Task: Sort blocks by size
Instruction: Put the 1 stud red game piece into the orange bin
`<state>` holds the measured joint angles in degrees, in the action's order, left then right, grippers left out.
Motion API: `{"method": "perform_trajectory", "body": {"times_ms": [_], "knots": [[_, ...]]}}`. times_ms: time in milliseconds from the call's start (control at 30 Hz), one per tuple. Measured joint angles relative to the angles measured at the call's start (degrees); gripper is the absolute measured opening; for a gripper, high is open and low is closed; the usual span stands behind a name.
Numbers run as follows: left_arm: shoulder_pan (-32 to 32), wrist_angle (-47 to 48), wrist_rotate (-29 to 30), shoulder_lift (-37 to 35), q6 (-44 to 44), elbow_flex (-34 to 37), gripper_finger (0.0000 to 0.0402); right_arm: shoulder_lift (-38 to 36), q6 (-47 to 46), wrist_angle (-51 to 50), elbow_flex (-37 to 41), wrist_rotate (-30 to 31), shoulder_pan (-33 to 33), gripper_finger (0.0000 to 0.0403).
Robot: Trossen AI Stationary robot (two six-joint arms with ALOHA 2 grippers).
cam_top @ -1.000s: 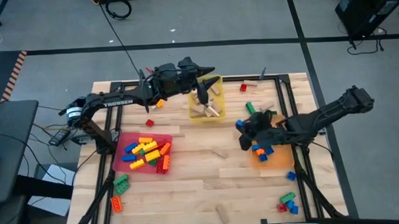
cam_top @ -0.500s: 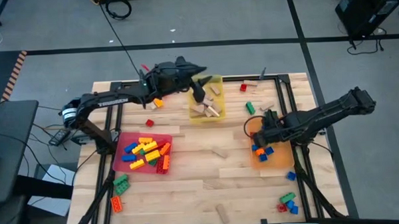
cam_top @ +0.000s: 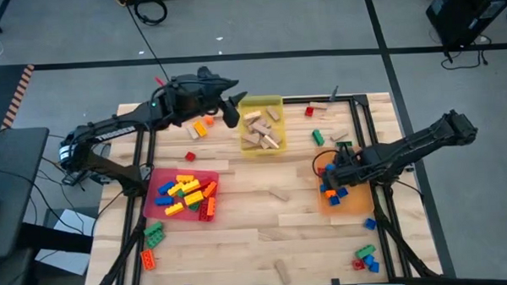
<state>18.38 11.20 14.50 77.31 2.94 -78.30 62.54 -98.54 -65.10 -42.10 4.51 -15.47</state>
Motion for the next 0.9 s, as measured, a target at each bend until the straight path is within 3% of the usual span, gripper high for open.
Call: {"method": "perform_trajectory", "body": {"times_ms": [200, 467, 667, 900], "knots": [[-0.17, 6.78, 0.0, -0.01, -0.62, 0.32, 0.0209, 0.06, -6.2, 2.52, -0.33, -5.44, -3.77, 0.0262], [-4.47, 6.46, 3.02, -0.62, -3.46, 3.13, 0.0209, 2.61, -15.87, 2.89, -7.0, -4.23, -14.15, 0.024], [-13.41, 7.14, 13.15, -1.46, -3.53, 3.3, 0.0209, 12.06, -22.52, 2.84, -12.38, -6.18, -24.43, 0.0229], [-22.83, 7.49, 18.87, -1.59, -10.55, 3.3, 0.0209, 25.6, -22.93, 2.22, -22.77, -10.43, -33.84, 0.0226]]}}
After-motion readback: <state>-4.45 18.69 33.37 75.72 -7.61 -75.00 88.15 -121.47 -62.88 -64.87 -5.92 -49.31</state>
